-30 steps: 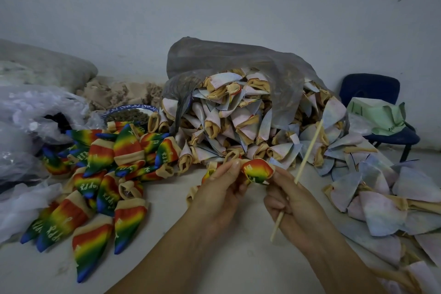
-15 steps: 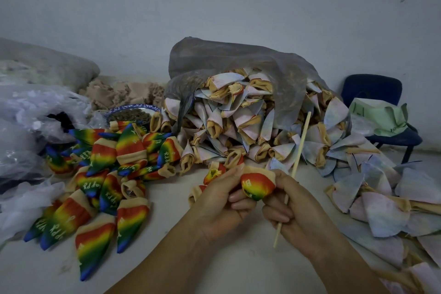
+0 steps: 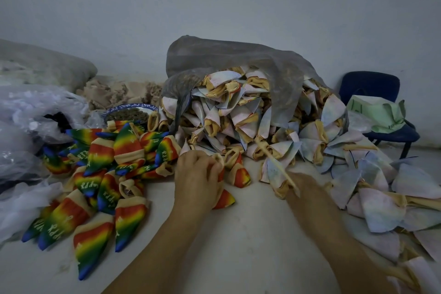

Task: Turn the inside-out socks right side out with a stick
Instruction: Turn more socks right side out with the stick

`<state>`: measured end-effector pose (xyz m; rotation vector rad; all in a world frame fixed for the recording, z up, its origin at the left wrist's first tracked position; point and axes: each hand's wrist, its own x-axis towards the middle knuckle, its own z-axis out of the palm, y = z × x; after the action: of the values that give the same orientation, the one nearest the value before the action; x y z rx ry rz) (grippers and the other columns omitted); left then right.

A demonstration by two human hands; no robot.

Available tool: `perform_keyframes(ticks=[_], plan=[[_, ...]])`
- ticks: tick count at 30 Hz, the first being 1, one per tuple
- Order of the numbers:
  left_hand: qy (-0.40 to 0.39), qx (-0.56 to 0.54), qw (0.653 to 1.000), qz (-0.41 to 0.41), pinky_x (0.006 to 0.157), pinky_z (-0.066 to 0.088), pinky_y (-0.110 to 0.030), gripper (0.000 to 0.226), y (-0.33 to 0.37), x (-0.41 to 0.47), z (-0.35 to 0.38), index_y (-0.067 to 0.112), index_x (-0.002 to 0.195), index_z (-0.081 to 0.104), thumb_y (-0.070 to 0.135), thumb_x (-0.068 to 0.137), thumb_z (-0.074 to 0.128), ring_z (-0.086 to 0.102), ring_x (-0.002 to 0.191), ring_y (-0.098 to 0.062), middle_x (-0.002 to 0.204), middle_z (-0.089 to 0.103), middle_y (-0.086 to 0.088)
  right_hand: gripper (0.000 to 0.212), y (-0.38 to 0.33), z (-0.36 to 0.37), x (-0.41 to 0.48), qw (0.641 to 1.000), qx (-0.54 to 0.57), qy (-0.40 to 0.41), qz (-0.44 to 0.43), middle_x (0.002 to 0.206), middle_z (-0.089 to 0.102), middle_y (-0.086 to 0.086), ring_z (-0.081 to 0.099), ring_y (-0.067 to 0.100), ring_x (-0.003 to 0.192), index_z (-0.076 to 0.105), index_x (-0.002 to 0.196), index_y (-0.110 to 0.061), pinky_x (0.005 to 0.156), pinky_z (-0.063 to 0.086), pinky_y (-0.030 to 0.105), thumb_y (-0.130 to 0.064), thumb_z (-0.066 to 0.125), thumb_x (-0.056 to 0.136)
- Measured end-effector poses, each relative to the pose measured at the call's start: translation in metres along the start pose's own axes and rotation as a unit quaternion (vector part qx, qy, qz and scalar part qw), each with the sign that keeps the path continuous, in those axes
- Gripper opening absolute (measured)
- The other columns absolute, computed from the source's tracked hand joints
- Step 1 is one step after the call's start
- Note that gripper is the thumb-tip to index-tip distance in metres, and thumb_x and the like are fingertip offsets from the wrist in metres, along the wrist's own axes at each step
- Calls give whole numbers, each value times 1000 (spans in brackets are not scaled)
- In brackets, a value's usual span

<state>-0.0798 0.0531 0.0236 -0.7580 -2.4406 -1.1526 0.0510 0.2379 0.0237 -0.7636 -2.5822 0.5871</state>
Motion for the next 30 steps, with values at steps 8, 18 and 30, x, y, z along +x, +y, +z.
perform_keyframes(ticks=[8,18,30], plan=[[33,6,995,98,93,33,-28,10,16,-7,-4,13,97,71,19,92,65,48,112,-21,116,59,-4,13,-9,-1,-3,997,-20,72,14,88,56,5,54,22,74,54,92,-16,62,45,35,-27,49,95],[-100,-132,973,162,94,23,3,53,40,-25,8,17,124,64,57,90,56,31,110,22,120,45,25,16,-38,-1,-16,985,104,115,-70,66,44,-9,42,5,58,46,76,-25,51,28,24,-24,58,86],[-203,-563,761,-252,41,37,-14,17,46,-17,-6,16,90,78,12,92,61,51,48,-4,64,62,1,38,-45,-7,-22,922,379,-70,-22,49,41,-7,28,5,39,63,84,-17,39,26,16,-52,49,83]])
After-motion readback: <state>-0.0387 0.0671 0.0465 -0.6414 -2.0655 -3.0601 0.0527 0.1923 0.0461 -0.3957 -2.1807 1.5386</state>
